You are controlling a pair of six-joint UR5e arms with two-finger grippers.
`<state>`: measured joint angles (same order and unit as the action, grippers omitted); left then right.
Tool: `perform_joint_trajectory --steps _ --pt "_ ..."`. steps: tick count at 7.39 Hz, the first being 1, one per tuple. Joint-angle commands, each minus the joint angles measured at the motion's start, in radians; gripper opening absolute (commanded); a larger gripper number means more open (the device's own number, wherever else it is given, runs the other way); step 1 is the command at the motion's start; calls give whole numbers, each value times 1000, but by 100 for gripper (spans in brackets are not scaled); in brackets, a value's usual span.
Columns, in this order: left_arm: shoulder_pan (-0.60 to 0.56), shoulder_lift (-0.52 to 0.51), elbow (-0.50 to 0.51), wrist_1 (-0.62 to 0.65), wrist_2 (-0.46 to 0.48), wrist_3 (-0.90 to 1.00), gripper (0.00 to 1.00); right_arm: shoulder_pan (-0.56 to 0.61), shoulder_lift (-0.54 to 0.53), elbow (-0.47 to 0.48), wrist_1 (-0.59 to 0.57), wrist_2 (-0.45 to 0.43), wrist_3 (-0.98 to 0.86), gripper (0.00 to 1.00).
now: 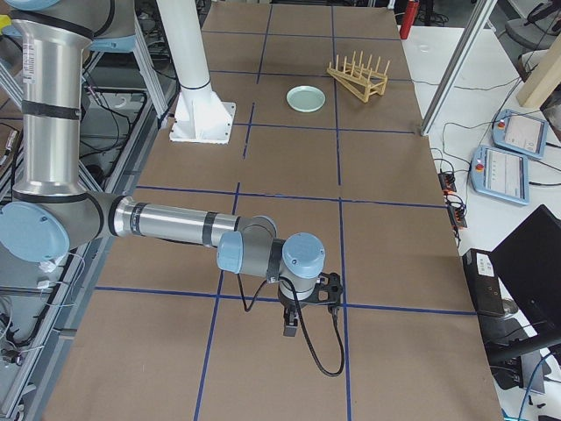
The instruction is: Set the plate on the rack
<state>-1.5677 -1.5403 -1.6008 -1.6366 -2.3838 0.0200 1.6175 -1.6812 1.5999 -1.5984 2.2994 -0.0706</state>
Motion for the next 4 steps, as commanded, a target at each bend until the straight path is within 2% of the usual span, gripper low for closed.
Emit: perform_joint_trajectory --steps 1,3,4 --pt "0 -3 -1 17 0 -2 100 1 0 -2 0 0 0 100" --pt "2 -35 -51 20 2 -67 100 1 0 0 0 0 0 100" --pt "5 -75 -88 21 2 -197 100 1 0 0 0 0 0 100"
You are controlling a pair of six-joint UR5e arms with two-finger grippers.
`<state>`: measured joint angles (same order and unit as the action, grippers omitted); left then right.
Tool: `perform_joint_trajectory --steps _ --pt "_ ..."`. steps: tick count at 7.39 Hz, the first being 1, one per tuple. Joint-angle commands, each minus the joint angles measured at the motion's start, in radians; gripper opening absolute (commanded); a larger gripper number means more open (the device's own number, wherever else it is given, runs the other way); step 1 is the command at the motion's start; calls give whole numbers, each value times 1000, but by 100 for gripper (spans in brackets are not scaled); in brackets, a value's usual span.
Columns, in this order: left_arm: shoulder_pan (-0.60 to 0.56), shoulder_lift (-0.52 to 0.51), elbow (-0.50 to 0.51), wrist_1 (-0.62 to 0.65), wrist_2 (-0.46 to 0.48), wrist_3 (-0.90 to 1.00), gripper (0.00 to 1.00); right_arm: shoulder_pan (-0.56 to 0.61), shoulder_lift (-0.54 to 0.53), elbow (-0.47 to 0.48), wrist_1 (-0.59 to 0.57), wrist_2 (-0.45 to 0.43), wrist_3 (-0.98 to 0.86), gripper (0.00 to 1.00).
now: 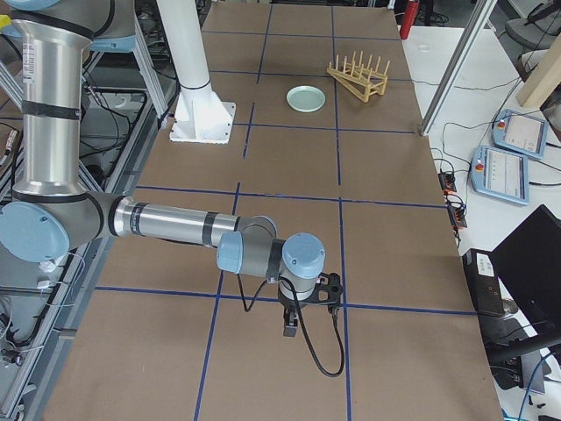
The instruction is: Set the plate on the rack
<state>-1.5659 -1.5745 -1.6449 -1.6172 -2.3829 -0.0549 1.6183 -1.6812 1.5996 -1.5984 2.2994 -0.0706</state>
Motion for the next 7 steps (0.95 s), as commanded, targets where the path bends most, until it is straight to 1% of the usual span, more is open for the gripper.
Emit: perform_joint_trajectory --steps 1,2,5,6,7 --pt "20 -76 -99 2 -1 -222 100 0 0 0 0 0 2 100" --pt "90 -93 -166 2 -2 -312 100 0 0 0 0 0 0 100" --pt "298 -244 -258 3 -6 -746 100 -1 0 0 0 0 2 100" --pt "393 -292 -280 8 10 -869 100 0 0 -1 0 0 0 100" --pt "474 -344 -282 11 64 -981 100 -1 0 0 0 0 2 100"
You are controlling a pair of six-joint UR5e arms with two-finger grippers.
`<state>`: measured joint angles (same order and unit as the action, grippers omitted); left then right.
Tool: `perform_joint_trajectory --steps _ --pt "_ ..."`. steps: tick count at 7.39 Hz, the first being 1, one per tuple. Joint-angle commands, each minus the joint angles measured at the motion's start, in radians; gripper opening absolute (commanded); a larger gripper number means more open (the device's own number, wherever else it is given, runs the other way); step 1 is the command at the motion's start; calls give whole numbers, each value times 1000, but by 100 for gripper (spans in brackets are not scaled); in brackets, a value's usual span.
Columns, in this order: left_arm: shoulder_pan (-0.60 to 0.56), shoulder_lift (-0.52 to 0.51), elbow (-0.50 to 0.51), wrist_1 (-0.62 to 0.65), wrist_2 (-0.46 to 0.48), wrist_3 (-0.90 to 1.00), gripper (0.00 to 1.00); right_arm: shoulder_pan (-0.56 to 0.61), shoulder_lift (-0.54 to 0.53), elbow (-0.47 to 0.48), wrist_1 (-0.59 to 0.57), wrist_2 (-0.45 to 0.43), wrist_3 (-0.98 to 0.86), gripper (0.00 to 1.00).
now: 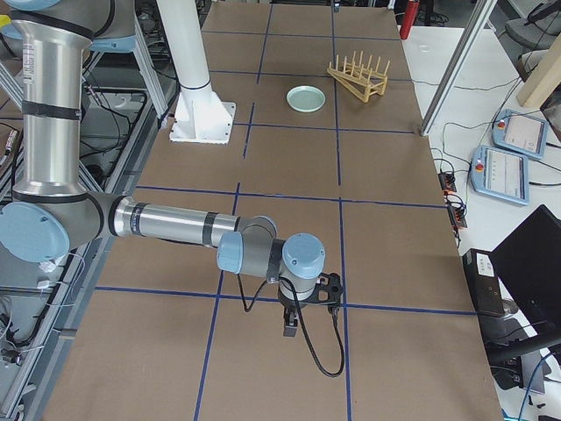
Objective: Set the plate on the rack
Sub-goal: 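Move the left gripper down over the pale green plate's rim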
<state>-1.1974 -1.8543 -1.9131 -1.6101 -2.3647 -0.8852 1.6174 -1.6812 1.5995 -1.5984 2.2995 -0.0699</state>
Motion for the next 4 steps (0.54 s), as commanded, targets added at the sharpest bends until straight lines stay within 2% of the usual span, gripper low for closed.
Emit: perform_joint_trajectory --steps 1,3,4 --pt "189 -135 -17 63 106 -260 100 -1 0 0 0 0 -1 100" --pt "287 -312 -12 272 192 -287 100 1 0 0 0 0 -1 100" --pt "314 -341 -10 283 197 -288 100 1 0 0 0 0 -1 100"
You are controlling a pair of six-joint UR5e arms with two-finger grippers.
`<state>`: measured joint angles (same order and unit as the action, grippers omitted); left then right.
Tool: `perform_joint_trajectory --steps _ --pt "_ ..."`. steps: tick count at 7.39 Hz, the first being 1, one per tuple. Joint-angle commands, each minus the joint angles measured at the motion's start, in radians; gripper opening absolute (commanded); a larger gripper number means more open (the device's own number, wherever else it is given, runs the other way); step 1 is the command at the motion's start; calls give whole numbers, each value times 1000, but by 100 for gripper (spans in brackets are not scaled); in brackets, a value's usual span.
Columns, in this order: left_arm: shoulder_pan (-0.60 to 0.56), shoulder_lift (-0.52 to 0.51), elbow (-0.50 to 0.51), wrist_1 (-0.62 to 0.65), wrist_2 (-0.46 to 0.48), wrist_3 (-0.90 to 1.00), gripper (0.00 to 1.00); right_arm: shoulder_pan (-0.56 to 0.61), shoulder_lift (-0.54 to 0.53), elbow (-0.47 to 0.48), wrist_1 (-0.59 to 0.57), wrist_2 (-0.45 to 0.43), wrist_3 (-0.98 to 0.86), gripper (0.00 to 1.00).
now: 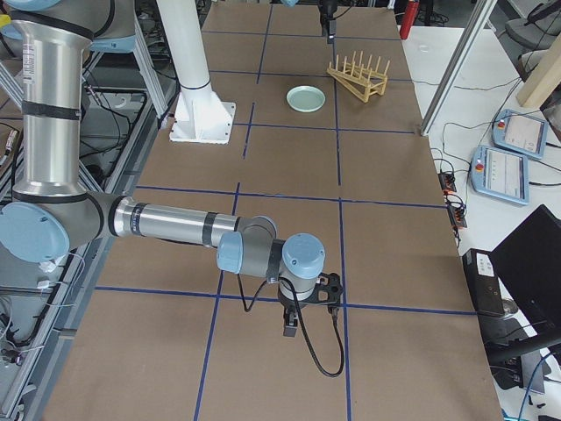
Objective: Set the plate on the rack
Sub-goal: 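Move the left gripper down over the pale green plate's rim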
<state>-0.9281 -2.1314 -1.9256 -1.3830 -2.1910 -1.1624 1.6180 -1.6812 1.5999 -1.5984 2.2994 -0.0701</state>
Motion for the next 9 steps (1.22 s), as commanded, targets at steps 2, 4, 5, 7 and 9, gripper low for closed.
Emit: perform_joint_trajectory --steps 2,4,5,7,9 --pt "133 -99 11 58 115 -22 100 -1 0 0 0 0 1 100" --pt "248 -123 83 50 265 -121 100 -1 0 0 0 0 0 100" --pt "294 -149 136 44 287 -126 100 0 0 0 0 0 0 100" --pt "345 -167 274 -112 315 -204 100 0 0 0 0 0 0 100" --pt "376 -182 357 -174 336 -203 100 0 0 0 0 0 0 100"
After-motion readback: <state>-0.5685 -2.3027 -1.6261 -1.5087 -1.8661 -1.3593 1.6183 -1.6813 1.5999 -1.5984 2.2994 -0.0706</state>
